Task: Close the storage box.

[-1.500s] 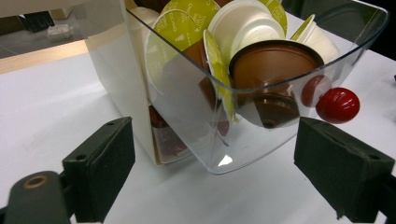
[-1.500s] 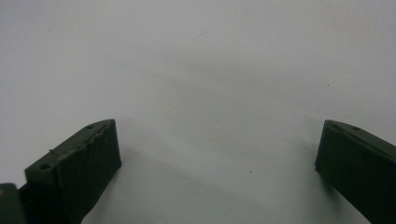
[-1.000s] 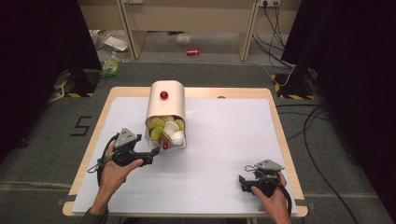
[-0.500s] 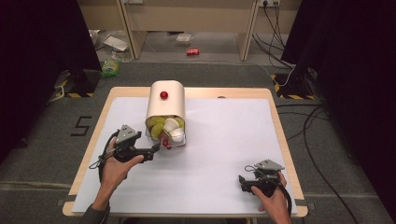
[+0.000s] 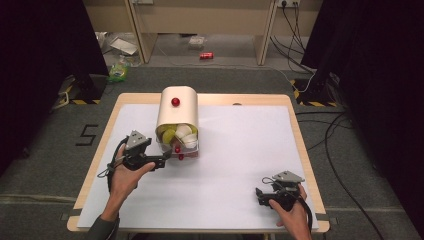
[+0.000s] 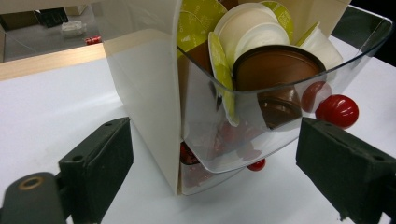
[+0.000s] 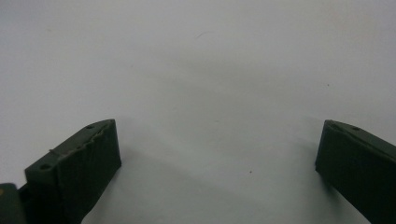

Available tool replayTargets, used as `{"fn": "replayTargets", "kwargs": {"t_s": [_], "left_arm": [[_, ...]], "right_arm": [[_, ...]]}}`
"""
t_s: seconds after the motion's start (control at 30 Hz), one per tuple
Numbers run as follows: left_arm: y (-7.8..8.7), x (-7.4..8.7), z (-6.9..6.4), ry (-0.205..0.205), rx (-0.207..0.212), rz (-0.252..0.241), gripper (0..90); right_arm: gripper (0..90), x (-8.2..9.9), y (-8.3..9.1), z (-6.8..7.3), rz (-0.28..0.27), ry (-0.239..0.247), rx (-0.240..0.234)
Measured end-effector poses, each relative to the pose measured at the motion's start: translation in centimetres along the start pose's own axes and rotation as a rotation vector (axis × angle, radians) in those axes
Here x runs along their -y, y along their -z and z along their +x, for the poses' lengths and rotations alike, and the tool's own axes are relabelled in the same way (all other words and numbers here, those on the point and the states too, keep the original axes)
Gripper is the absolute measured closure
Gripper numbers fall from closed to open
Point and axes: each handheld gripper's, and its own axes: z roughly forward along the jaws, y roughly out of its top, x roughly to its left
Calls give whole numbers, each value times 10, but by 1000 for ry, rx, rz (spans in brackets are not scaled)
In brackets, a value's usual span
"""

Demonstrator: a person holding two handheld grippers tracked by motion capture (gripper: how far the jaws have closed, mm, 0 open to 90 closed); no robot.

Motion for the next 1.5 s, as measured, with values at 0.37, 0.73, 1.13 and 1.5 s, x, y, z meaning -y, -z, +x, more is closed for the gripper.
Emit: {"fn": "replayTargets", "kwargs": {"t_s": [0.37, 0.73, 1.13, 1.5], "left_arm": [[-4, -3, 2, 4, -15, 2, 110], [-7, -5, 3, 1, -25, 5, 112], [-11, -3, 6, 8, -50, 4, 124], [-12, -3, 7, 12, -63, 4, 121]], "right_arm": [[4, 0, 0, 0, 0, 0, 0], [3, 0, 0, 0, 0, 0, 0], [4, 0, 0, 0, 0, 0, 0], [3, 0, 0, 0, 0, 0, 0]]}}
